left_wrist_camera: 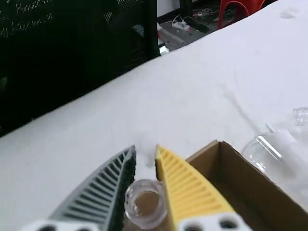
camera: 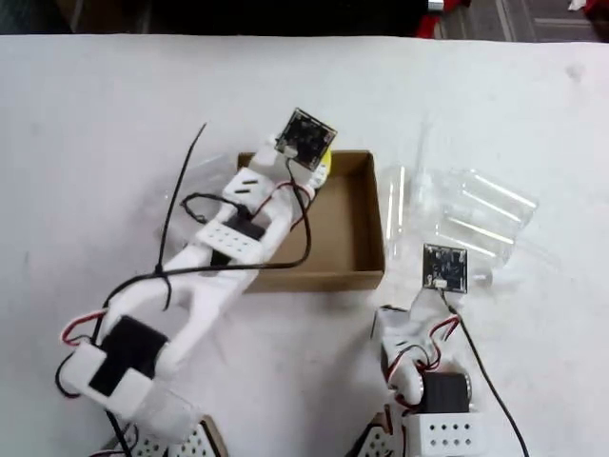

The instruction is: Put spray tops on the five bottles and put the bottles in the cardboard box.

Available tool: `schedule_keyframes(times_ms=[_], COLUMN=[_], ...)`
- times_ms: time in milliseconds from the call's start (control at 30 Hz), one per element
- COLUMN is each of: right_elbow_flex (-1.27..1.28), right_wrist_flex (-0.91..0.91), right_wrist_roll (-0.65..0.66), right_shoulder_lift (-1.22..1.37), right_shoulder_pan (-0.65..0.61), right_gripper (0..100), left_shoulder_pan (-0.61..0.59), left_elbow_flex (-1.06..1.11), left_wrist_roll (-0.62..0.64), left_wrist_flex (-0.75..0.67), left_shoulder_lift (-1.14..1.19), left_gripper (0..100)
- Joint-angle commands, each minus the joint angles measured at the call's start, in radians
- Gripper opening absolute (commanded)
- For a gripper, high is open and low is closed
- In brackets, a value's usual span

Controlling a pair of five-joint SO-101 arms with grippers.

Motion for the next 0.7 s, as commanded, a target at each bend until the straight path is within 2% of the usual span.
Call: schedule_keyframes(times_ms=[0,667], right_elbow_flex=[0.009,0.009], right_wrist_flex=[0.007,0.007], right_wrist_roll=[0.002,0.002], right_shoulder_lift=[-0.005,-0.005], right_shoulder_pan=[-0.002,-0.002], right_gripper=[1.8,1.8], left_shoulder_pan=[-0.018,-0.007], left_elbow_flex=[-0.081,-0.089], left_wrist_roll=[-0.009,-0.009], left_wrist_flex=[-0.043,-0.068], left_shoulder_lift=[0.061,0.067], left_gripper=[3,3])
